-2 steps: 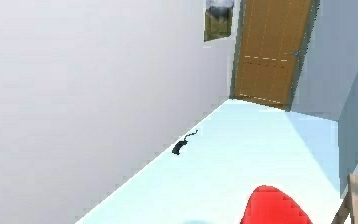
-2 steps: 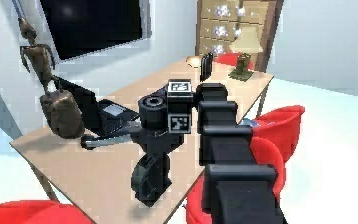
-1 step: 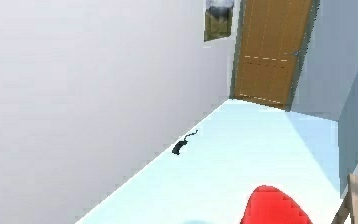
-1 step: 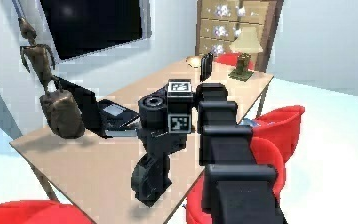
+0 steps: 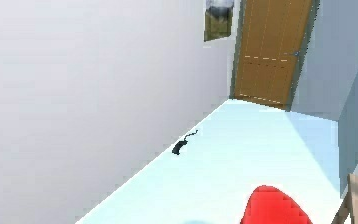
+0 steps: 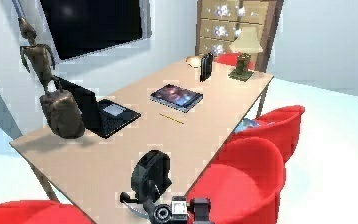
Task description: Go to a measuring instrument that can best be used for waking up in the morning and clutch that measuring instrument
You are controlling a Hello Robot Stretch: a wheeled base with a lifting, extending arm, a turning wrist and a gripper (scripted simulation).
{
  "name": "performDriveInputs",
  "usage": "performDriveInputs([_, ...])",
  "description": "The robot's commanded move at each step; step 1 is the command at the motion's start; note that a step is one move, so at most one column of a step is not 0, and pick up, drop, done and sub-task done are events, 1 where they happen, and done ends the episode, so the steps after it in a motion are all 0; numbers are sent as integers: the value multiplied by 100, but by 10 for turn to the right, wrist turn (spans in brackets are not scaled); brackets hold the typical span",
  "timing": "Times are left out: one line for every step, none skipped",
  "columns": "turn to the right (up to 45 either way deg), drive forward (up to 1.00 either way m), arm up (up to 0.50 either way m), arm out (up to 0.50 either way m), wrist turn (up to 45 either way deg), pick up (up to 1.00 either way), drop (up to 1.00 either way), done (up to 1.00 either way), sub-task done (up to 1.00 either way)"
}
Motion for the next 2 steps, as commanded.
performDriveInputs([0,0,0,0,0,100,0,0,0])
performDriveInputs([0,0,10,0,0,0,0,0,0])
